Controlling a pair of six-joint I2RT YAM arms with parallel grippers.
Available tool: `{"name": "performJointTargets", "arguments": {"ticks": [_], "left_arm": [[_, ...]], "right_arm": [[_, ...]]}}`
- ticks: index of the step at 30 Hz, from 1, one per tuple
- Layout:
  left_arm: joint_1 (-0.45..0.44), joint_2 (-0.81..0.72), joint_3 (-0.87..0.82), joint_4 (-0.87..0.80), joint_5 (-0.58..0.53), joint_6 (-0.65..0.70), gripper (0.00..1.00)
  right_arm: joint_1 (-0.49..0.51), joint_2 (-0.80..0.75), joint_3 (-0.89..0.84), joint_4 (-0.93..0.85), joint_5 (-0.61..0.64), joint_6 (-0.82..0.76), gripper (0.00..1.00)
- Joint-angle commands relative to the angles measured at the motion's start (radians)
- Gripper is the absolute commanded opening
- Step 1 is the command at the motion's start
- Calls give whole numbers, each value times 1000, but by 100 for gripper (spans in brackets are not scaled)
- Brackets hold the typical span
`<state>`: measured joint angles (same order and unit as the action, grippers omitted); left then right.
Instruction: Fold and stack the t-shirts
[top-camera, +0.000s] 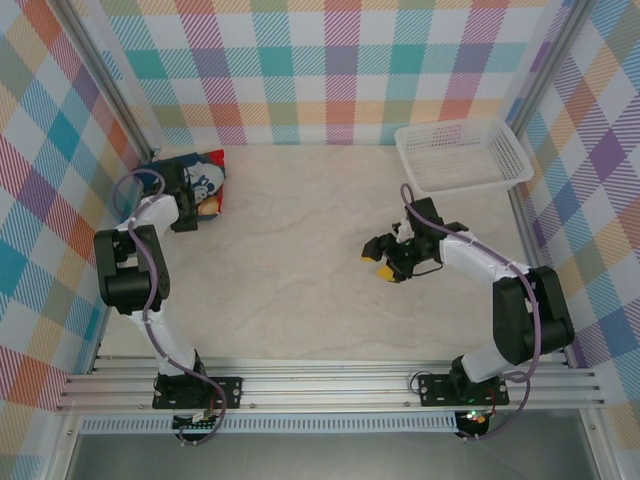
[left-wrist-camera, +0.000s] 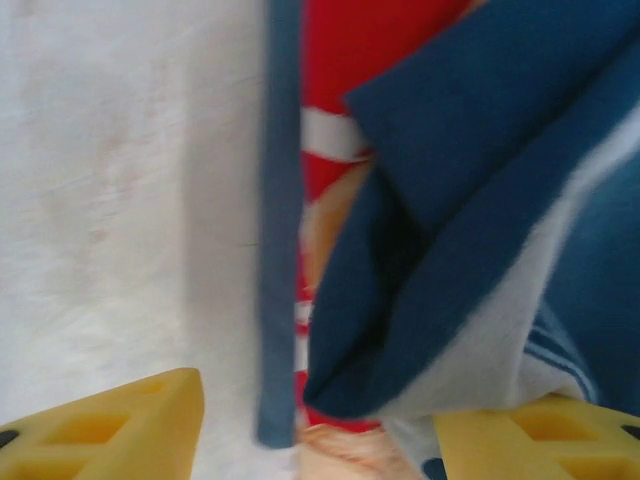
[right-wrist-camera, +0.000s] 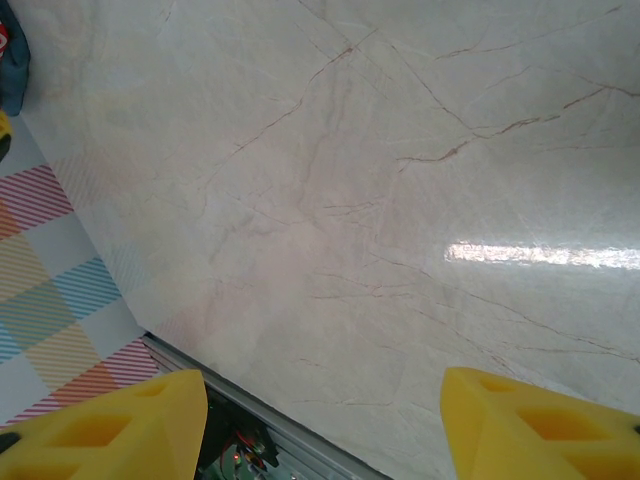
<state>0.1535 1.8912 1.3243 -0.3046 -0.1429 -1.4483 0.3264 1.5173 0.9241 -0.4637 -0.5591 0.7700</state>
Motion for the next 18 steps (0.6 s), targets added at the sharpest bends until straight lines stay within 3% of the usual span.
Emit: {"name": "performJointTargets", "arguments": {"ticks": [1, 7, 9, 13, 14, 18], "left_arm": [[14, -40, -47, 165, -51, 1, 55], [42, -6, -54, 220, -34, 24, 47], [51, 3, -39, 213, -34, 37, 39], [59, -14, -7, 159, -40, 81, 4], [61, -20, 2, 133, -29, 98, 0], [74, -27, 54, -17, 13, 200, 0]], "right_arm": [[-6, -23, -13, -5, -21, -20, 63], [-6, -12, -7, -10, -31, -24, 63], [-7, -10, -5, -7, -33, -22, 63], [-6, -9, -8, -4, -33, -17, 63], [-6, -7, -8, -2, -32, -17, 63], [-6, 7, -1, 8, -37, -15, 63]]}}
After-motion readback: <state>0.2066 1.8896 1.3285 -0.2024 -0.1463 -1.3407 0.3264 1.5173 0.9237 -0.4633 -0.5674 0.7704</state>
